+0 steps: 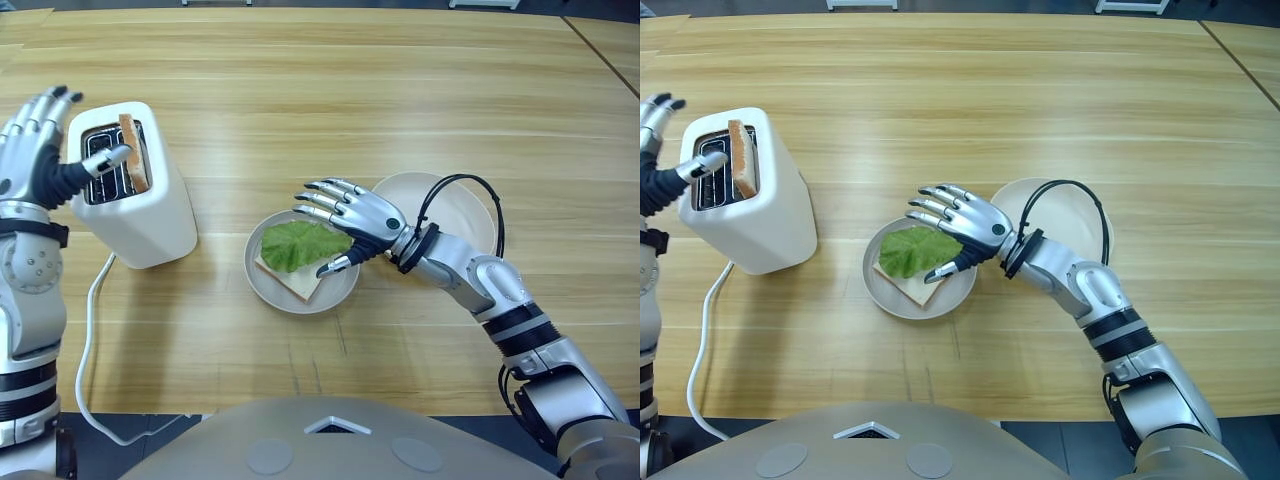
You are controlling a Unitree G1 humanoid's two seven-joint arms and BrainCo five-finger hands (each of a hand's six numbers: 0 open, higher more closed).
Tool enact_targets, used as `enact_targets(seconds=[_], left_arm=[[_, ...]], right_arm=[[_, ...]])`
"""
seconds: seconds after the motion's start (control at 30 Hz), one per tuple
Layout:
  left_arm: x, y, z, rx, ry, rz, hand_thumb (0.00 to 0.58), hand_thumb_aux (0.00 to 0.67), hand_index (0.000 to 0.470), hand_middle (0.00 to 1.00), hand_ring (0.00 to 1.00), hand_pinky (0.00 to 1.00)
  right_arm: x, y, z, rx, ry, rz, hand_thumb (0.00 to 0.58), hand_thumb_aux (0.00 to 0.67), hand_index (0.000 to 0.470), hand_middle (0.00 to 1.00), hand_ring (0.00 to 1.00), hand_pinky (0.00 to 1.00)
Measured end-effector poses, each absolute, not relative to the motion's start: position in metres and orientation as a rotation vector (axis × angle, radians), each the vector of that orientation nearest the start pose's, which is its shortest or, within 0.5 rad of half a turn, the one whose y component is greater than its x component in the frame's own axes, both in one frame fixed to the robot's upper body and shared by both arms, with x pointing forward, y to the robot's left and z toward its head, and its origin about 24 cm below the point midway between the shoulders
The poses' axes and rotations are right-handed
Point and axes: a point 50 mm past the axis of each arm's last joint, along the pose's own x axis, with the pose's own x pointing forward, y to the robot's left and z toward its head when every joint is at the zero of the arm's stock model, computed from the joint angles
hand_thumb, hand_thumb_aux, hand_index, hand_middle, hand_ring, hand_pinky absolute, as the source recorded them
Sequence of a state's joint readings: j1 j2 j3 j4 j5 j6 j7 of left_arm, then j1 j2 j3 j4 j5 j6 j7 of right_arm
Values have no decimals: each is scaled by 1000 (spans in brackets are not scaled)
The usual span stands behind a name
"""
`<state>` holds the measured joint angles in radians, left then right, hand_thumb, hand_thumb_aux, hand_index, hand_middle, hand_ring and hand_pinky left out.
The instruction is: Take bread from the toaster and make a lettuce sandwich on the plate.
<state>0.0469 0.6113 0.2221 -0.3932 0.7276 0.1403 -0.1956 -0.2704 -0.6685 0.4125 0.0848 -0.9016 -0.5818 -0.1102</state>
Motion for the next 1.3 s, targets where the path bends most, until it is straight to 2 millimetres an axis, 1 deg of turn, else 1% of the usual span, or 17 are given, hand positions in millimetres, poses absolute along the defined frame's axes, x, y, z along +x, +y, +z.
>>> enact_targets(seconds=[0.1, 0.23, 0.43, 0.47, 0.5, 0.53, 0.57, 0.7, 1.13, 1.3], left_arm=[[232, 259, 153, 1354, -71, 113, 0, 0, 0, 0, 0, 0], [230, 261, 137, 1378, 23, 60, 0, 0, 0, 0, 0, 0], [232, 258, 132, 1400, 26, 53, 0, 0, 0, 0, 0, 0], [232, 259, 132, 1402, 26, 56, 45, 26, 18, 0, 0, 0], [232, 259, 131, 1405, 24, 61, 456, 360, 253, 0, 0, 0], [233, 259, 130, 1406, 20, 65, 556, 533, 374, 0, 0, 0], [233, 258, 131, 1403, 10, 70, 580, 670, 470, 0, 0, 0], [235, 252, 138, 1355, -71, 101, 580, 670, 470, 0, 0, 0], [235, 253, 138, 1281, -110, 132, 580, 670, 470, 0, 0, 0], [234, 257, 146, 1256, -157, 178, 580, 670, 470, 0, 0, 0]], right_arm=[[257, -138, 82, -1445, -734, 697, 0, 0, 0, 0, 0, 0], [257, -138, 81, -1445, -734, 696, 0, 0, 0, 0, 0, 0], [257, -136, 81, -1438, -739, 693, 0, 0, 0, 0, 0, 0], [257, -136, 81, -1436, -740, 692, 0, 0, 0, 0, 0, 0], [257, -135, 81, -1435, -741, 692, 0, 0, 0, 0, 0, 0], [257, -135, 81, -1433, -741, 692, 0, 0, 0, 0, 0, 0], [257, -135, 81, -1431, -741, 691, 0, 0, 0, 0, 0, 0], [257, -135, 79, -1432, -736, 692, 0, 0, 0, 0, 0, 0], [255, -135, 73, -1425, -719, 697, 0, 0, 0, 0, 0, 0], [255, -135, 71, -1419, -719, 696, 0, 0, 0, 0, 0, 0]])
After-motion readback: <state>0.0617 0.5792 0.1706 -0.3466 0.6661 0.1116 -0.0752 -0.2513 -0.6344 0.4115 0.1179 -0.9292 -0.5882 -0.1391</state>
